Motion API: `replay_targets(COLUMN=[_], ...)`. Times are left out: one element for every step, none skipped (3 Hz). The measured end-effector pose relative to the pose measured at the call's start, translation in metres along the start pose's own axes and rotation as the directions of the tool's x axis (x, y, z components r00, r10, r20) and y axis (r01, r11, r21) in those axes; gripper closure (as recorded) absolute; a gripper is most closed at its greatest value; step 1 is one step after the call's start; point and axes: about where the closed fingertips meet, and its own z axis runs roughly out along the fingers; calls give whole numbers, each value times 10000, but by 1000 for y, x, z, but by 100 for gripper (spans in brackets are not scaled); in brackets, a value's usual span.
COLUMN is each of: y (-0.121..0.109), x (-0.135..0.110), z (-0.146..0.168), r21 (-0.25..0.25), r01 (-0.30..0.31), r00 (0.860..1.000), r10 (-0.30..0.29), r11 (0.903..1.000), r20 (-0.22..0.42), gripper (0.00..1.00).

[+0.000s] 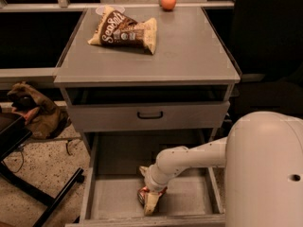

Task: Pick coke can from middle drawer and place on counter

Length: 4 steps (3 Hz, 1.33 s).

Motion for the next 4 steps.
replay_targets(y=[0,0,0,0], x=[9,18,18,18], z=[5,10,10,10], r21=[56,59,58,57], r01=[-219,-431,-432,-432], r00=[9997,9990,9990,9990], r10=[220,432,433,433], r11=[9997,9991,9990,9990], r20=[-91,-80,-80,-80], gripper=[0,0,19,42])
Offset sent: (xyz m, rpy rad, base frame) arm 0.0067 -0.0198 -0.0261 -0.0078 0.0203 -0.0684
